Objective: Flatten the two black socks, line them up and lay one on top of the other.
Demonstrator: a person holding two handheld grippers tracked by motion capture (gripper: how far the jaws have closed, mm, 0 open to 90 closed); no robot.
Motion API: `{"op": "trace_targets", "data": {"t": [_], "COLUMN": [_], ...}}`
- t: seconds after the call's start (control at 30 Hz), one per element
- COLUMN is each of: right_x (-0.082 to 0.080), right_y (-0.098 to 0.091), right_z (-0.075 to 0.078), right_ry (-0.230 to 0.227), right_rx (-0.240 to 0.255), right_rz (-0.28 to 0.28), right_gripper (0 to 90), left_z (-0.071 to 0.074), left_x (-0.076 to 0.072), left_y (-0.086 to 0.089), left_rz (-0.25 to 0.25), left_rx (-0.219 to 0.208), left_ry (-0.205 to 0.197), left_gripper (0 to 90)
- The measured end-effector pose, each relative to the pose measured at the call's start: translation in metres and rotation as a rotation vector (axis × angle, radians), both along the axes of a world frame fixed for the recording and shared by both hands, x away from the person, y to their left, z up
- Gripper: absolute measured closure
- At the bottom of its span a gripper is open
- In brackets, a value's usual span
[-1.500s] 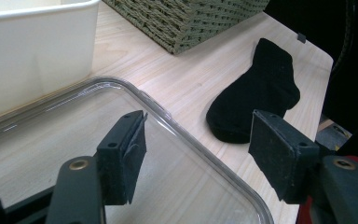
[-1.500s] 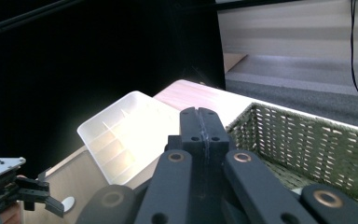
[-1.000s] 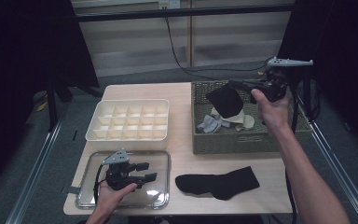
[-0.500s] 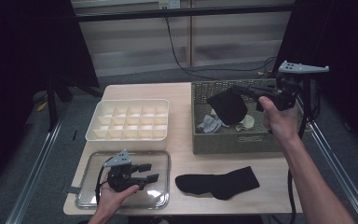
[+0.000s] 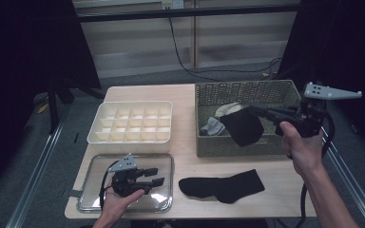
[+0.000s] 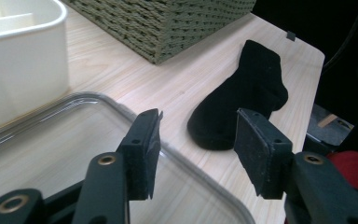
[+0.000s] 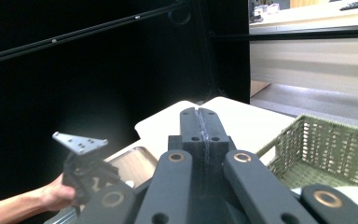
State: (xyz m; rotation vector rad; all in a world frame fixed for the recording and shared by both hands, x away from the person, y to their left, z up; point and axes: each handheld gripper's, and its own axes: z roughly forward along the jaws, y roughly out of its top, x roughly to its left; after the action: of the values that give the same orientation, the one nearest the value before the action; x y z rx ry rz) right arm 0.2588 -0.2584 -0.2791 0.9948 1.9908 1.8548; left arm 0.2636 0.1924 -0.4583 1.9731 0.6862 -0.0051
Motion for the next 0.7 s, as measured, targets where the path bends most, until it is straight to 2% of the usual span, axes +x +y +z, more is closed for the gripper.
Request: {"op": "trace_targets", "data": {"t": [0.07,0.23,0.53,0.7], "right_x": [-0.006,-0.010,-0.022,-0.027], "right_y": [-0.002,-0.003,0.001,0.002], "right_z": [-0.008,-0.026,-0.052,-0.074], "right_ry": [0.007,0.034,0.073,0.109], "right_rx": [0.014,0.016,0.027,0.035], "right_rz": [0.007,0.009,0.020,0.025], "right_gripper": [90.0,90.0,90.0,90.0], "left_z": [0.000,0.000,0.000,0.002], "left_x": [0.001,0.001,0.000,0.001], "left_y": [-0.006,-0.019,-0.026,-0.035], "left_rz": [-0.021,-0.049,-0.072,-0.091], "left_rx": [0.008,0.011,0.009,-0.007], "left_ry": [-0.005,0.004,-0.001,-0.006], "left_gripper": [51.0,51.6,54.9,57.9]}}
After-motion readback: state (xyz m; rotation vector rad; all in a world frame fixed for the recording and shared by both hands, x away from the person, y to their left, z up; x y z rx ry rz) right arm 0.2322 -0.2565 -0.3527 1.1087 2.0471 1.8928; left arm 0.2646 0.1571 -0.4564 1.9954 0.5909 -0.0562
